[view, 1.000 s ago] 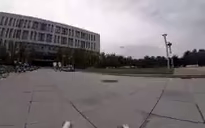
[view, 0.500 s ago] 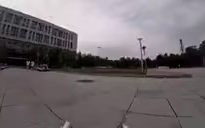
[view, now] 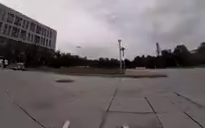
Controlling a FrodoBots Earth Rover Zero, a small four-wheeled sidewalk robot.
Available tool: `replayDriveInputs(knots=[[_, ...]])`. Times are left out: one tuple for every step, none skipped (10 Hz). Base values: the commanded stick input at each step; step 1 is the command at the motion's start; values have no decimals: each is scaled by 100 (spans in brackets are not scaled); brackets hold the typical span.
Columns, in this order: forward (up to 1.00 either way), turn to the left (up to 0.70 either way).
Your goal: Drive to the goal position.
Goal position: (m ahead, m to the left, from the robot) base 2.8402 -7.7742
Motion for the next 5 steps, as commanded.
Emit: replayDriveInputs(knots=[[0,-60],[0,-60],[0,-60],[0,-60],[0,-60]])
